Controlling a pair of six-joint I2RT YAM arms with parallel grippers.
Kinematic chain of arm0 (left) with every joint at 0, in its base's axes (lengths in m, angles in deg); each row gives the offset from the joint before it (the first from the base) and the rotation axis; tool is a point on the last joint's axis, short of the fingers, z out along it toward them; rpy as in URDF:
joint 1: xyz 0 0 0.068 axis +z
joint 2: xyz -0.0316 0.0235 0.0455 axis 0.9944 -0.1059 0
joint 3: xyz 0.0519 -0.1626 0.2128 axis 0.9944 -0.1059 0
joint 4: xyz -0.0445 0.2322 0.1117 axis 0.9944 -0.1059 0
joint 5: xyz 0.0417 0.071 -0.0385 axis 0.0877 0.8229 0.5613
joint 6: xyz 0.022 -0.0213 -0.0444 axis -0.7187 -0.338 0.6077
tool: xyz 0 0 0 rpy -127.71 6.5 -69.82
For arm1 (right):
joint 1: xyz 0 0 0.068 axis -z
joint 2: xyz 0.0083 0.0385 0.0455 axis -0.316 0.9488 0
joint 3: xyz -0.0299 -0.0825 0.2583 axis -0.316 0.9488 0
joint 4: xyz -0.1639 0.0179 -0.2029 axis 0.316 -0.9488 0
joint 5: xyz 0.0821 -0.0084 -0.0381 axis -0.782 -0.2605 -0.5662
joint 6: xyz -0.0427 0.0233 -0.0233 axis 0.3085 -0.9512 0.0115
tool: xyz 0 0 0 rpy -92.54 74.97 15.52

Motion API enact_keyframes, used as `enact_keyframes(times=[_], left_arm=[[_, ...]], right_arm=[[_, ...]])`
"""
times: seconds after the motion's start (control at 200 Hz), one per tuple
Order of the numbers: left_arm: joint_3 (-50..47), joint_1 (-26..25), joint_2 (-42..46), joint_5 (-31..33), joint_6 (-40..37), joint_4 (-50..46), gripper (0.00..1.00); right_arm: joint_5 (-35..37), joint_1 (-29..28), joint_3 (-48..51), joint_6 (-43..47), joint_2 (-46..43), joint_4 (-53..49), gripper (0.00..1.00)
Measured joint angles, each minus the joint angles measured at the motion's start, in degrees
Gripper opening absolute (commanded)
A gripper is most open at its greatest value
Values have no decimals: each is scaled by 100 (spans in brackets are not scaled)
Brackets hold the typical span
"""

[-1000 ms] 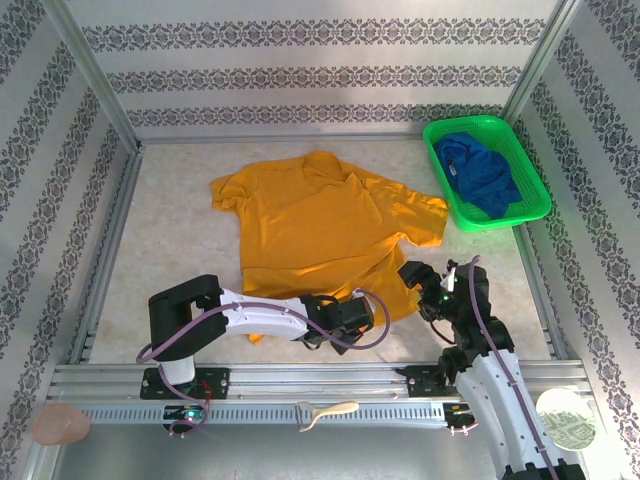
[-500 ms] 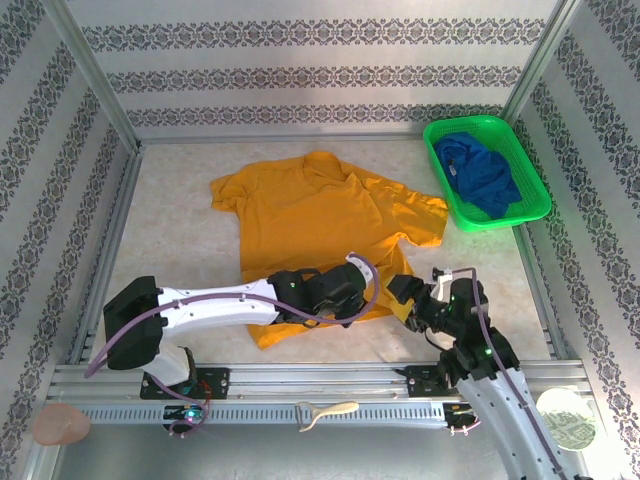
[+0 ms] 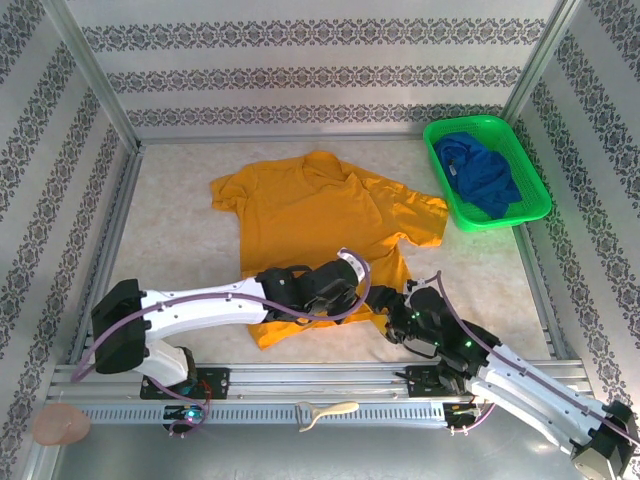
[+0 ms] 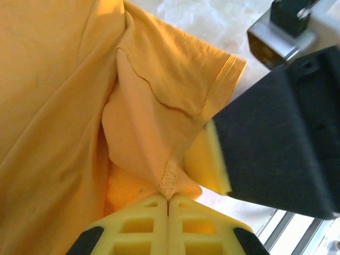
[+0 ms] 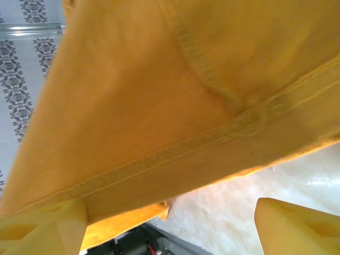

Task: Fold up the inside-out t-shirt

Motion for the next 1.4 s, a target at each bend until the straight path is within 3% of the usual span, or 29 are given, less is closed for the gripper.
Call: enact_keyframes(times=[0.265,0.545,0.899,1.119,1.179,1.229,1.309,1.339,1.399], left_arm=[[-229,0,297,4,2,-2,0],[-273,0,299,-17,2,-2,0],[-273,0,299,4,2,35,0],[-295,0,302,-15,2,131,0],[-343,0,306,-33,0,170,0],[-389,0,313,-70,0,181,0],[-461,0,332,-129,-13,195,0],[-483,0,339,-138,-28,195,0],[-529,0,372,-127,-85,197,17]], right_arm=[[789,-59,-4,-175,184,584,83],[940,-101,-35,-404,623,1147,86],[1602,-994,-184,-1110,533,1207,90],[2151,-1036,-199,-1517,1366,1633,88],[2271,-1034,-256,-1578,1722,1801,80],[2319,-1021,-326,-1609,1998,1978,64],[2315,-927,-448,-1617,2444,2367,14],[2297,-876,-485,-1617,2590,2535,0],[2256,-787,-549,-1613,2789,2809,0]])
